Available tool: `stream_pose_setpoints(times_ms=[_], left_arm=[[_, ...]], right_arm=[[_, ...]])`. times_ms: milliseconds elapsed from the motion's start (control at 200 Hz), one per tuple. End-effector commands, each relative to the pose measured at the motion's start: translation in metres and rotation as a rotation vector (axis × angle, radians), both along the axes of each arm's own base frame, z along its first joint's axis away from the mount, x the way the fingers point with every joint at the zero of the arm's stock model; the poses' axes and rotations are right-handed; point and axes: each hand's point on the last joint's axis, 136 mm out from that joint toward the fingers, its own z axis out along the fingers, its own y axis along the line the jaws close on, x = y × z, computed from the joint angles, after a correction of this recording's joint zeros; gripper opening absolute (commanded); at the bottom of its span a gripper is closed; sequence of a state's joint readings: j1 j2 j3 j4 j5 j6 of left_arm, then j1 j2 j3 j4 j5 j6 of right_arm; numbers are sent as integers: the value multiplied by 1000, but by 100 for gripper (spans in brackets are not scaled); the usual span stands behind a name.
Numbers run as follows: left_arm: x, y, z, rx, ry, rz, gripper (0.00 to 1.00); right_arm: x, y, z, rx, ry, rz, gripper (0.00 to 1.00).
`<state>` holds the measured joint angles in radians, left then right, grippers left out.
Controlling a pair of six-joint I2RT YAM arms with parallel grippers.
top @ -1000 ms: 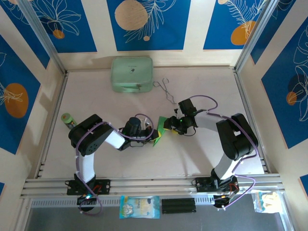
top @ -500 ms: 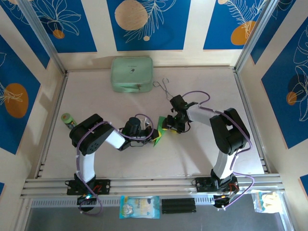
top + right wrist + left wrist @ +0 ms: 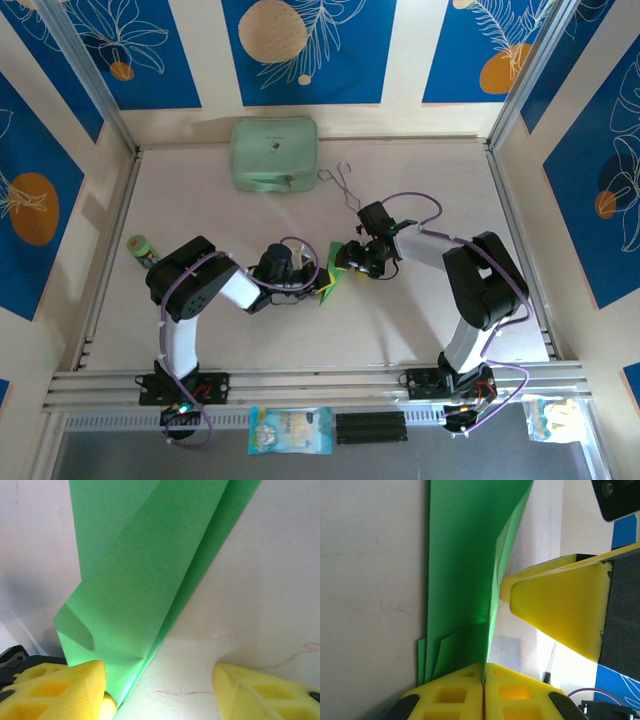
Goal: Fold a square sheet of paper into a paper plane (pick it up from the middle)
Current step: Fold the wing for the fifth time at the center of the table.
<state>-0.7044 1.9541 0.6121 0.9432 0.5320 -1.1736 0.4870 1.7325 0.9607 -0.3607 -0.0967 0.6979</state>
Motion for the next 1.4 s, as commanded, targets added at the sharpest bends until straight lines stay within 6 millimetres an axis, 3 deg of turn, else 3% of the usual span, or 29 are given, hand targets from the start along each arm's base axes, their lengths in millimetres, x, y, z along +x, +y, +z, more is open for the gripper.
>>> stream_pose_setpoints(times_ms=[0,425,1061,1396], left_arm=[[-7,9,-24,49,63,-2,10],[-10,10,-22,53,65,-11,15],[-16,18,4,76,7,-25,24],[-6,21,12,41,-19,45,28]], right_arm=[[-4,1,-20,-47,40,30,62],[-16,-20,-60,-306,206,-50,60],[-19,-24,-66,-320,238,-63,60],[-20,-21,-69,-319,234,-44,58]])
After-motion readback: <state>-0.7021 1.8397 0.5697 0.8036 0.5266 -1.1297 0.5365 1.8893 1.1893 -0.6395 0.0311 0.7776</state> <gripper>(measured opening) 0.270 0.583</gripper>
